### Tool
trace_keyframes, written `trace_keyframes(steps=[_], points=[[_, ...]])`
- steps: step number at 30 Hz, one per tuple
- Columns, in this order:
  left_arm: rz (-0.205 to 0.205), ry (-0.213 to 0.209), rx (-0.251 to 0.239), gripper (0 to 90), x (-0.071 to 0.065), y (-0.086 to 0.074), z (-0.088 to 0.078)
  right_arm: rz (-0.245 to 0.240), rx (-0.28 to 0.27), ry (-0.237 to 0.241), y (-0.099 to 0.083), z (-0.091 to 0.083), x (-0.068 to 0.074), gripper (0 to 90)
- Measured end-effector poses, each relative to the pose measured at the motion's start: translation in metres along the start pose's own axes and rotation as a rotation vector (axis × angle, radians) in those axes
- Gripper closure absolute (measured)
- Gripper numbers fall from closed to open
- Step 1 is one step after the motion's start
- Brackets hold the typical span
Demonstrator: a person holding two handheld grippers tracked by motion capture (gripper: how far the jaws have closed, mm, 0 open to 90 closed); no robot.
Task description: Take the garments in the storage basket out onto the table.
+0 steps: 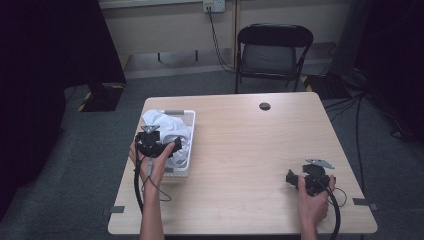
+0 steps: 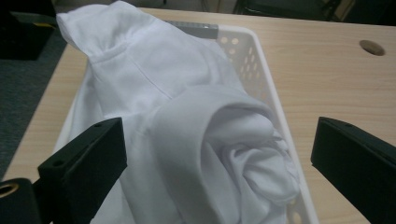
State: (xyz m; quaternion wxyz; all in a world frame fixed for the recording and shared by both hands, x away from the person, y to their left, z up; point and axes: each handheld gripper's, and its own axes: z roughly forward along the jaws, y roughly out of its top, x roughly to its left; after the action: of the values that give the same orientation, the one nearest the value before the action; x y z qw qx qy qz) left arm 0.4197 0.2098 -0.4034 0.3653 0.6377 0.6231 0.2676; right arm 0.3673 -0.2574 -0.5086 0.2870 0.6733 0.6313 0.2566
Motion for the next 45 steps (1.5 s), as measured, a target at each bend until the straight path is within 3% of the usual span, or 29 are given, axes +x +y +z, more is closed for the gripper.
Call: trace_keyframes(steps=[2,6,8,11,15,18,24,31,37,45], points=[[-0.002,-0.012,0.02,3.2,0.0,0.002,0.003,0.0,0.0,0.0,0.0,0.0,0.0,0.0],[0.039,0.029,0.052,1.7,-0.002,0.009,0.015,0.0,0.0,0.0,0.0,0.0,0.0,0.0],[0.014,0.017,0.059,3.7,0.0,0.009,0.019,0.0,0.0,0.0,0.0,0.0,0.0,0.0],[0.033,0.013,0.088,3.0,-0.001,0.008,0.026,0.0,0.0,0.0,0.0,0.0,0.0,0.0],[0.027,0.014,0.105,2.8,-0.001,0.007,0.032,0.0,0.0,0.0,0.0,0.0,0.0,0.0],[-0.01,0.011,0.118,3.3,0.0,0.008,0.038,0.0,0.0,0.0,0.0,0.0,0.0,0.0],[-0.005,0.049,0.193,1.8,0.004,0.004,0.053,-0.002,0.0,0.002,0.0,0.0,0.0,0.0],[-0.004,0.048,0.226,0.8,0.005,0.001,0.061,-0.004,0.0,0.003,0.0,0.0,0.0,0.0],[-0.018,0.053,0.205,0.3,0.007,-0.003,0.067,-0.005,0.0,0.005,0.0,0.0,0.0,0.0],[-0.022,0.055,0.25,0.6,0.008,-0.005,0.071,-0.005,0.0,0.005,0.0,0.0,0.0,0.0]])
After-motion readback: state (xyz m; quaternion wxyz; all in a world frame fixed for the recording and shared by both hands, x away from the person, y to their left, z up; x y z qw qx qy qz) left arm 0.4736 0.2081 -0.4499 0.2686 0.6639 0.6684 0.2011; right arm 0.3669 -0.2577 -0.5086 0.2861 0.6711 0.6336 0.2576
